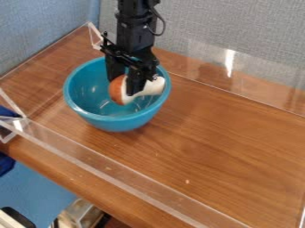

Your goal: Remove the mushroom from inside the blue bowl and put it on the table

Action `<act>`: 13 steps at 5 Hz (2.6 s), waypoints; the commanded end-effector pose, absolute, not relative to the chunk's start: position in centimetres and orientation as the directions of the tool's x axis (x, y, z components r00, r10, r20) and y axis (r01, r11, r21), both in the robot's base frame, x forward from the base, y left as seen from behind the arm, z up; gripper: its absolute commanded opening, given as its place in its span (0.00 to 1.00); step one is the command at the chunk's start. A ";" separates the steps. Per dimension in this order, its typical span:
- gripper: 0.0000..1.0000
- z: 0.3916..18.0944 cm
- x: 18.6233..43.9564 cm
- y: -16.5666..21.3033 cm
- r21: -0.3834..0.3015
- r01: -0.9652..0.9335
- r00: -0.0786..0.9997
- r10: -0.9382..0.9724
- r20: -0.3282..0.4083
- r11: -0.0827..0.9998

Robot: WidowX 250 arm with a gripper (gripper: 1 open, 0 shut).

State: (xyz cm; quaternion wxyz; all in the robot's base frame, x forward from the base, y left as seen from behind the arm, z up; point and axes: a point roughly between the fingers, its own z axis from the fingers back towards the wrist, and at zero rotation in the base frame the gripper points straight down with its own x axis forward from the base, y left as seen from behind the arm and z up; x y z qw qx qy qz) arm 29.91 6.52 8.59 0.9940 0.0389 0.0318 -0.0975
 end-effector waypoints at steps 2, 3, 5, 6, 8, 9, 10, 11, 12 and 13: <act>0.00 9.1 30.3 6.2 0.079 0.200 0.979 -0.198 -0.042 0.976; 0.00 8.7 30.4 6.3 0.076 0.198 0.980 -0.195 -0.048 0.977; 0.00 8.2 30.4 6.3 0.072 0.193 0.980 -0.189 -0.056 0.979; 0.00 8.0 30.4 6.3 0.070 0.190 0.981 -0.186 -0.060 0.979; 0.00 8.9 30.4 6.1 0.073 0.193 0.981 -0.191 -0.037 0.979; 0.00 9.9 30.3 5.9 0.077 0.198 0.980 -0.198 -0.013 0.977; 0.00 12.0 30.2 5.6 0.089 0.208 0.977 -0.211 0.033 0.974; 0.00 15.6 29.9 4.6 0.117 0.225 0.966 -0.238 0.106 0.967; 0.00 18.5 29.2 3.2 0.132 0.253 0.946 -0.274 0.171 0.958; 0.00 18.7 28.3 0.9 0.136 0.307 0.923 -0.330 0.200 0.942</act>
